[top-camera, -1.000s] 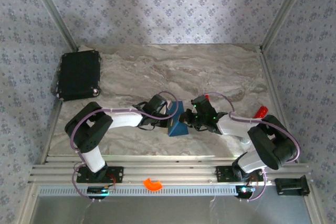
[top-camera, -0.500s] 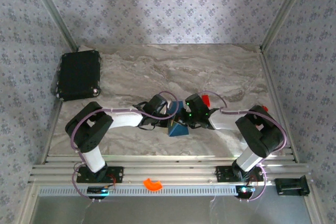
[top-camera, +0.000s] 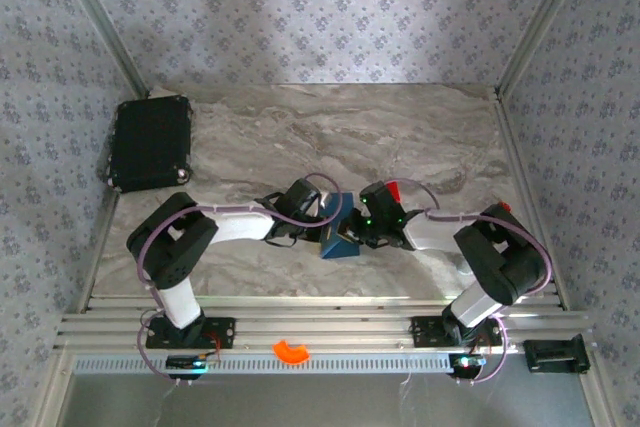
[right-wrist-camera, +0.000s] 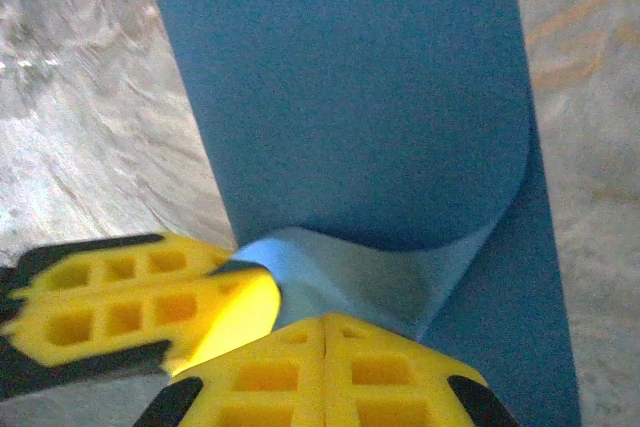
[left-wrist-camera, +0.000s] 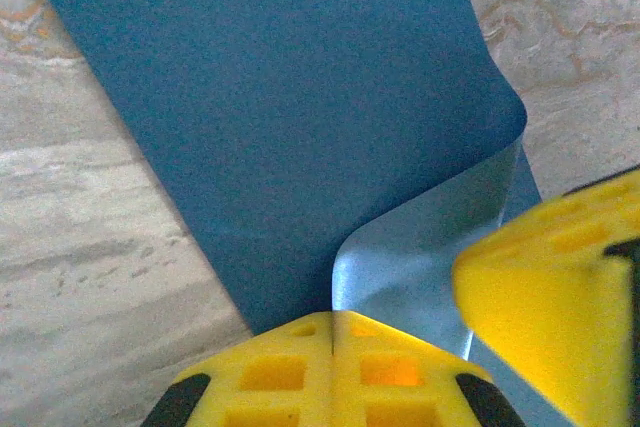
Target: Fold a paper plane with a square sheet of paper (pick it up from the middle)
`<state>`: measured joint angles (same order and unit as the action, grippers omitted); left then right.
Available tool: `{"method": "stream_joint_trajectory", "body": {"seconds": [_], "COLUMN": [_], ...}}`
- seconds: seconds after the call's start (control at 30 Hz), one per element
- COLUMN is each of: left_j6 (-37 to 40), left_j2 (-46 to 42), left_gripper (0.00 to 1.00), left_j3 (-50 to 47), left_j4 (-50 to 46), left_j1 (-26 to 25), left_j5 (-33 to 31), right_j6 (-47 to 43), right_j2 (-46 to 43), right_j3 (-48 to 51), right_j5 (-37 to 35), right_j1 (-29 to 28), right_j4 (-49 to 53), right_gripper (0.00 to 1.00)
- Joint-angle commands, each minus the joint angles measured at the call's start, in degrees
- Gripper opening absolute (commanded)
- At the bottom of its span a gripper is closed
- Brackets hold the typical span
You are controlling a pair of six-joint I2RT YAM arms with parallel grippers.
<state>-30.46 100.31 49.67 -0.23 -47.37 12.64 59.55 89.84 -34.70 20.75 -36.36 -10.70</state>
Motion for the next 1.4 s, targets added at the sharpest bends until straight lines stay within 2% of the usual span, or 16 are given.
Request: {"method": "stream_joint_trajectory", "body": {"seconds": [0.0, 0.3, 0.6, 0.87, 1.1, 1.37], "left_j6": [1.1, 1.1, 1.1, 1.1, 1.0, 1.3], "left_j2": [2.3, 2.7, 3.0, 3.3, 3.3, 3.1], "left_gripper": [0.04, 0.04, 0.04, 0.04, 0.04, 0.04], "left_j3": [0.2, 0.2, 0.3, 0.3, 0.2, 0.0], "left_j4": [-4.4, -4.8, -5.1, -5.0, -5.0, -5.2], "left_j1": [-0.5, -0.5, -0.5, -0.5, -0.5, -0.5], "left_j5": [-0.8, -0.4, -0.3, -0.2, -0.2, -0.3], "right_j6": [-1.2, 1.5, -0.9, -0.6, 1.1, -1.1], "right_j2": [-0.5, 1.5, -3.7, 0.4, 2.2, -2.8], "right_j3": [-1.1, 3.4, -0.4, 1.0, 3.6, 1.0], "right_j5": [-0.9, -5.2, -2.5, 1.0, -2.4, -1.7], "right_j1": [1.9, 3.5, 6.4, 7.7, 8.9, 8.7], "right_j4": [2.4, 2.8, 4.1, -2.4, -0.4, 0.1], "right_gripper": [0.07, 0.07, 0.08, 0.07, 0.07, 0.09]}}
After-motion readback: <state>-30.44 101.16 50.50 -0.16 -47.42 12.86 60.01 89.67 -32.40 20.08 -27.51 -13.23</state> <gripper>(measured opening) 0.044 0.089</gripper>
